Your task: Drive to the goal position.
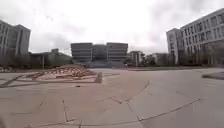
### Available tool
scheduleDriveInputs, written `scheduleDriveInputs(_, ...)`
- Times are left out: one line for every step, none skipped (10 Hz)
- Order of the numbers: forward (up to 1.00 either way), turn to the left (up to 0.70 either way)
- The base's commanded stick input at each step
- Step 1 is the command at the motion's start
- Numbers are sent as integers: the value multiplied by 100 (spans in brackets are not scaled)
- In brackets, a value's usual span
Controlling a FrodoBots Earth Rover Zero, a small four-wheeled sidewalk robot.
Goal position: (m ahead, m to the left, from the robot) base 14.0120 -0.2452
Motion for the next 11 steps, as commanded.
scheduleDriveInputs(70,2)
scheduleDriveInputs(70,2)
scheduleDriveInputs(70,2)
scheduleDriveInputs(70,2)
scheduleDriveInputs(70,2)
scheduleDriveInputs(70,2)
scheduleDriveInputs(70,2)
scheduleDriveInputs(70,2)
scheduleDriveInputs(70,2)
scheduleDriveInputs(70,2)
scheduleDriveInputs(70,2)
